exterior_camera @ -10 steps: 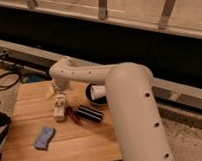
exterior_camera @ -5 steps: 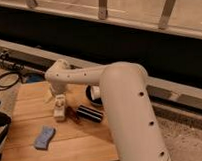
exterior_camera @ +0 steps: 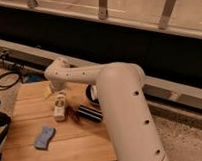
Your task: Stand the bottle upright
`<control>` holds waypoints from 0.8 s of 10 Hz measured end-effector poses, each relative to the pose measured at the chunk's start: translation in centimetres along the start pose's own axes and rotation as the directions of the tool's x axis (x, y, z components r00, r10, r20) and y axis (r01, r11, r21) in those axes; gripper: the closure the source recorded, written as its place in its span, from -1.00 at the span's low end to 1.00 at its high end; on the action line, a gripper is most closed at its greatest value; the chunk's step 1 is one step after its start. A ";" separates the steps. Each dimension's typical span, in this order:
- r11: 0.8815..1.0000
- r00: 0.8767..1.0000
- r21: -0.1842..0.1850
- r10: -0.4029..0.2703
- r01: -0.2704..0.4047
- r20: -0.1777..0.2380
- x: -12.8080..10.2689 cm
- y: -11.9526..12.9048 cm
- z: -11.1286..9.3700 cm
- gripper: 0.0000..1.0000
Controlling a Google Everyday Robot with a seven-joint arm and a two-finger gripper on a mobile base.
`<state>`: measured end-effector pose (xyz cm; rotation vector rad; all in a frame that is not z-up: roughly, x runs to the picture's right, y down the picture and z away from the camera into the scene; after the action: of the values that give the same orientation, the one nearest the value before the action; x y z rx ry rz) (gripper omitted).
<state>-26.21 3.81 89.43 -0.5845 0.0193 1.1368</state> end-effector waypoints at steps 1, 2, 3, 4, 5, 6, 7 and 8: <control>1.000 1.000 0.002 0.006 -0.006 -0.006 -0.5 -0.5 0.3 -0.80; 1.000 1.000 0.004 0.011 -0.011 -0.014 -0.8 -0.9 0.6 -0.80; 1.000 1.000 0.002 0.015 -0.015 -0.022 -1.1 -1.1 1.0 -0.80; 1.000 0.999 -0.002 0.020 -0.020 -0.033 -1.6 -1.4 1.5 -0.80; 1.000 0.999 -0.002 0.021 -0.021 -0.043 -1.9 -1.5 2.0 -0.80; 1.000 0.998 -0.007 0.021 -0.021 -0.052 -2.3 -1.3 2.4 -0.80; 1.000 0.997 -0.018 0.021 -0.022 -0.068 -2.7 -1.1 3.4 -0.80; 0.999 0.997 -0.024 0.024 -0.026 -0.077 -3.0 -1.2 4.1 -0.80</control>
<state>-27.65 2.71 94.32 -0.6515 0.0786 1.1402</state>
